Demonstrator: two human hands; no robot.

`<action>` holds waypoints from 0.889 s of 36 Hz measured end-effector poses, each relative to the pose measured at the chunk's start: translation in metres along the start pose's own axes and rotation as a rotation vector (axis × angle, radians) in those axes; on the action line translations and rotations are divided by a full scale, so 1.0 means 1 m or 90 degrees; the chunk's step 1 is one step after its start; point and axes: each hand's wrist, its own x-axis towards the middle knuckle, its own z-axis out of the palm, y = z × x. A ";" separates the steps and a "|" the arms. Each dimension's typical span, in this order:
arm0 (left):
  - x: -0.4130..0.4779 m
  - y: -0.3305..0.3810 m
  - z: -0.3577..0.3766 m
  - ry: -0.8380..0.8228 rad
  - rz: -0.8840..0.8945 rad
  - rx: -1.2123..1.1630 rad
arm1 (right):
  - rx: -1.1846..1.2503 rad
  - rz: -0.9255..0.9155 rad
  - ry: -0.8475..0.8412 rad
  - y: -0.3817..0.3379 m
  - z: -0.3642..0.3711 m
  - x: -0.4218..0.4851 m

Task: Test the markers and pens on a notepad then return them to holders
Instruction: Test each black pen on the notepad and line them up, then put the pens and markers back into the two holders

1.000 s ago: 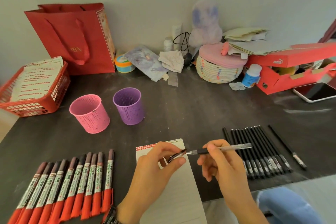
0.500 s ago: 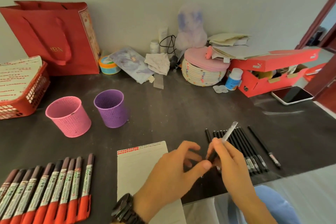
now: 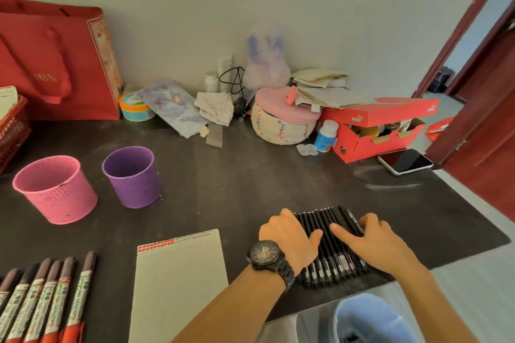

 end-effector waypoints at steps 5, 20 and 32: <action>0.022 0.019 0.004 -0.076 -0.085 -0.021 | -0.096 -0.029 0.008 -0.020 0.010 -0.002; 0.027 0.003 -0.005 -0.091 -0.015 -0.019 | -0.201 -0.068 0.049 -0.061 0.032 -0.005; 0.020 -0.055 -0.031 -0.009 0.133 -0.449 | 0.322 -0.084 -0.034 -0.050 0.018 0.005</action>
